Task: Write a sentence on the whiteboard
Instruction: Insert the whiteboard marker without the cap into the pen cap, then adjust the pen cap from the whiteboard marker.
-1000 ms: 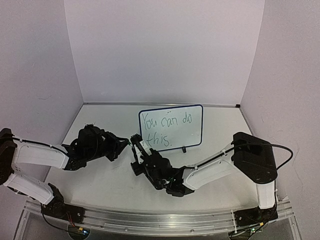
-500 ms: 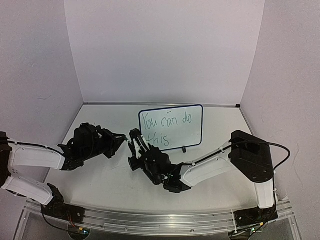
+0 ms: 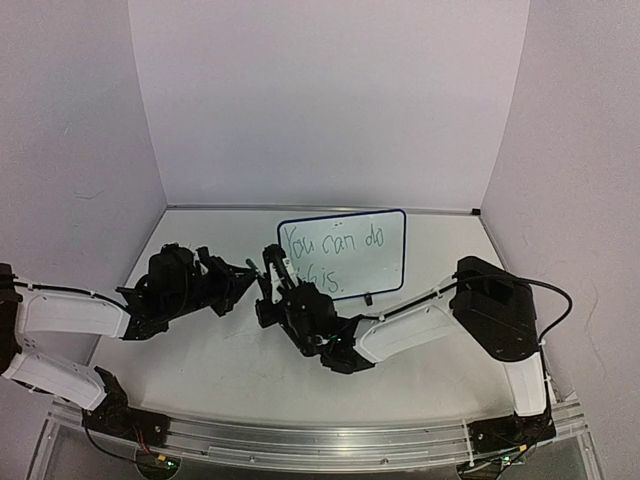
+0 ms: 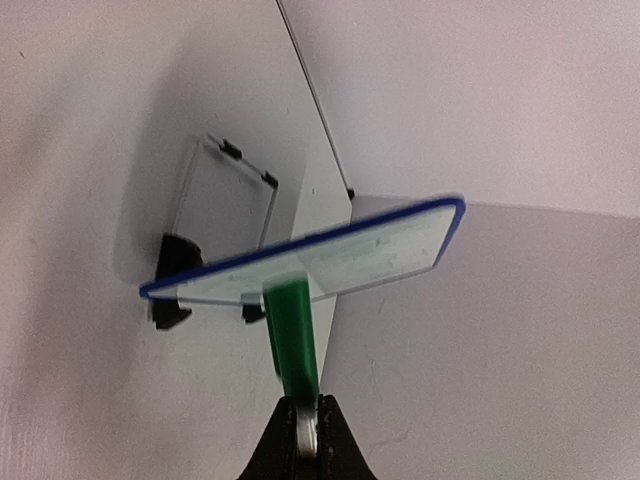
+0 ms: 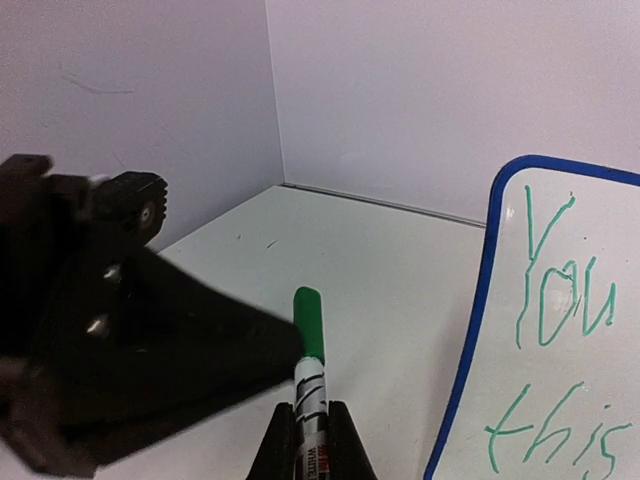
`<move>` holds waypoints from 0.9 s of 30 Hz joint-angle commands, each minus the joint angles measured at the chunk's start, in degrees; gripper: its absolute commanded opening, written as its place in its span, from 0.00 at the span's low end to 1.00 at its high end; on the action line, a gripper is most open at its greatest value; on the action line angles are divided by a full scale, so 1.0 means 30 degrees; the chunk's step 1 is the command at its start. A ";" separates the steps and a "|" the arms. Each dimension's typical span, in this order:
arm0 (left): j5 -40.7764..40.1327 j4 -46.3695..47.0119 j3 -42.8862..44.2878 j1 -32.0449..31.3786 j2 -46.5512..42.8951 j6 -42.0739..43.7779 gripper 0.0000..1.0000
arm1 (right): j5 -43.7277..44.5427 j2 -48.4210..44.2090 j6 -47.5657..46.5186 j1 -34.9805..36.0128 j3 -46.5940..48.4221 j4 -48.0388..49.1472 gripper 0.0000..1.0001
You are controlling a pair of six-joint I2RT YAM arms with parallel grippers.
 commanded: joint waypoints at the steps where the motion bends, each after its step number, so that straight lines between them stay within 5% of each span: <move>1: 0.3280 0.0251 0.0789 -0.1008 -0.0293 0.1036 0.00 | 0.0459 0.0301 0.0059 -0.1500 0.0657 -0.0699 0.00; 8: 0.2559 -0.2640 0.1430 -0.0686 -0.1278 0.2861 0.03 | -0.0275 -0.2661 -0.0334 -0.1356 -0.2212 0.0100 0.00; 12: 0.2456 -0.4971 0.2346 -0.0476 -0.1769 0.4218 0.24 | -0.1267 -0.4899 -0.0839 -0.0953 -0.4489 0.0915 0.00; 18: 0.2362 -0.6753 0.2726 -0.0238 -0.2576 0.6202 0.72 | -0.4170 -0.7845 0.0465 -0.0786 -0.6750 0.0739 0.00; 22: 0.3220 -0.6798 0.3204 -0.0173 -0.3300 0.9574 0.85 | -0.6025 -0.9487 0.2027 -0.0958 -0.7136 -0.1476 0.00; 27: 0.5229 -0.7516 0.4034 -0.0185 -0.4544 1.4175 0.90 | -1.0623 -1.1304 0.5020 -0.2550 -0.7491 -0.3961 0.00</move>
